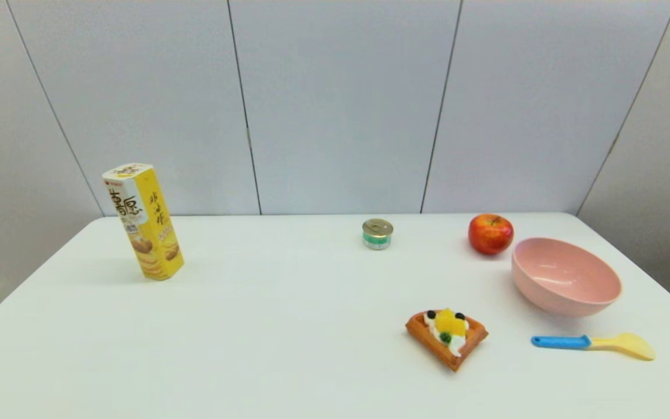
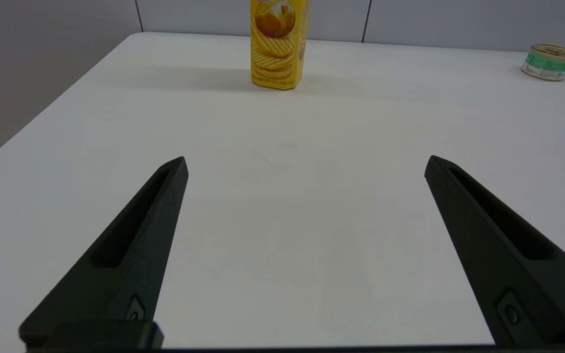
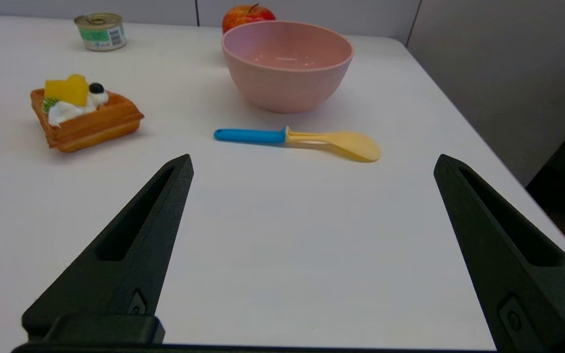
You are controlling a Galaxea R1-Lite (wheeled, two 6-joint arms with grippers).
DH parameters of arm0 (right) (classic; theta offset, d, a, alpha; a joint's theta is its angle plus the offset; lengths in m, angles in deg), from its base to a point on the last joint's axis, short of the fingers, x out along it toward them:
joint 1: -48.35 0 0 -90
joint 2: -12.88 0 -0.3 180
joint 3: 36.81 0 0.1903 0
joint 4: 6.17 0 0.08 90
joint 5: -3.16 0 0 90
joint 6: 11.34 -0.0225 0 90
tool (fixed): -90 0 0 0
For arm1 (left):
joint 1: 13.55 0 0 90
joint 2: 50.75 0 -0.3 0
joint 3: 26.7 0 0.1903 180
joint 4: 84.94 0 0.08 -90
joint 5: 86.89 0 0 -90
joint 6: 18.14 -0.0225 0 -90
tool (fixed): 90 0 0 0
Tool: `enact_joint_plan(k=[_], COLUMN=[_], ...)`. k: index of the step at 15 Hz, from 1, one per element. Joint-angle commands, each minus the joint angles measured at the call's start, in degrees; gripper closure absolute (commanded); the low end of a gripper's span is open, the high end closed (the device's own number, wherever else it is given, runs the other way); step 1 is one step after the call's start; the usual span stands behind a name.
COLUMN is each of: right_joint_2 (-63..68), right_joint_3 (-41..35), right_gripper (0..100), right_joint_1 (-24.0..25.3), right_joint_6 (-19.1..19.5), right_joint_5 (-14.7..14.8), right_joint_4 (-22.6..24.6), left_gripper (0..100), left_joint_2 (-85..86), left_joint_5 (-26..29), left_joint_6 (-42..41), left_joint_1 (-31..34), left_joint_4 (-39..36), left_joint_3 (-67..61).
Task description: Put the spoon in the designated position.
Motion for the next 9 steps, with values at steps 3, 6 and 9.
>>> enact_joint_plan(k=[3, 6, 9], right_joint_2=[0.0, 0.0, 0.0], right_joint_3=[-5.1, -5.1, -5.1], right_gripper=[0, 0, 0], right_joint_1=[0.1, 0.1, 0.1], right_joint_6=[-4.9, -5.8, -5.8], right_joint_5=[-1.8, -1.6, -1.6], right_joint_4=[6.7, 6.7, 6.7], left_gripper=[0, 0, 0], left_joint_2=[-0.1, -0.1, -0.1], left_joint_5=[0.0, 0.0, 0.0], left_joint_6=[0.1, 0.0, 0.1], left_joint_1=[0.0, 0.0, 0.0], left_joint_4=[-0.1, 0.1, 0.1], left_joint_3=[-0.1, -0.1, -0.1])
